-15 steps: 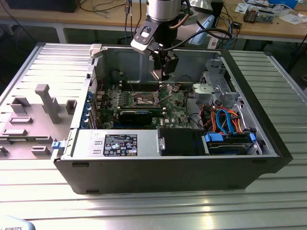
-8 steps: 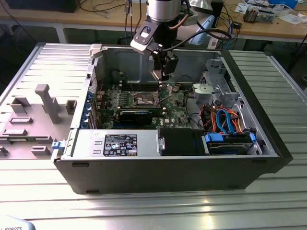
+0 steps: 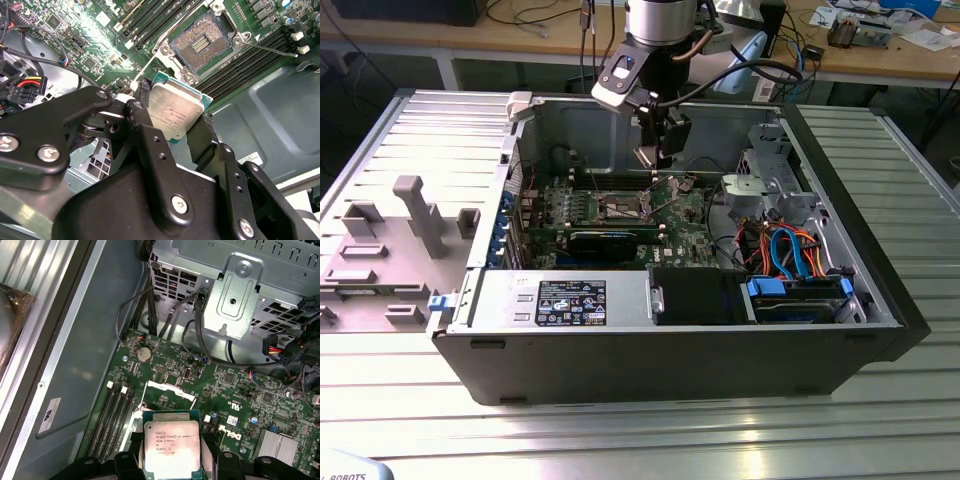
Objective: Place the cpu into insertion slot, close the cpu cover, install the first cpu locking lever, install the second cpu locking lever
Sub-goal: 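Place the cpu into insertion slot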
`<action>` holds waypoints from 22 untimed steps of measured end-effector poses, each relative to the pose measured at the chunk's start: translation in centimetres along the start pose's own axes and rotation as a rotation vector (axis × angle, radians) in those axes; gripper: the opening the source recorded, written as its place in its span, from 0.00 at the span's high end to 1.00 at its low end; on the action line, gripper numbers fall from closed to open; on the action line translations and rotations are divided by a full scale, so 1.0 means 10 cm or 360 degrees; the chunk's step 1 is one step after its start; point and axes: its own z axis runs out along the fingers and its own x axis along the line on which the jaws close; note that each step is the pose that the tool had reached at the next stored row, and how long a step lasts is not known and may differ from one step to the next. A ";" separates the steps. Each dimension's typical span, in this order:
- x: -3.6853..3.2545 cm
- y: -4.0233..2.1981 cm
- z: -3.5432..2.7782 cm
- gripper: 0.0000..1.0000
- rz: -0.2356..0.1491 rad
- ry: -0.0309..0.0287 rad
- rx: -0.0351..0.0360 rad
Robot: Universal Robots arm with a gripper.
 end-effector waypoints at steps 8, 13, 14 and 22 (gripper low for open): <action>0.000 0.000 0.003 0.46 0.0007 -0.00006 0.0000; 0.000 0.000 0.004 0.46 0.0010 -0.00009 0.0000; 0.000 0.000 0.004 0.46 0.0011 -0.00010 0.0000; 0.000 -0.001 0.007 0.46 0.0017 -0.00016 0.0000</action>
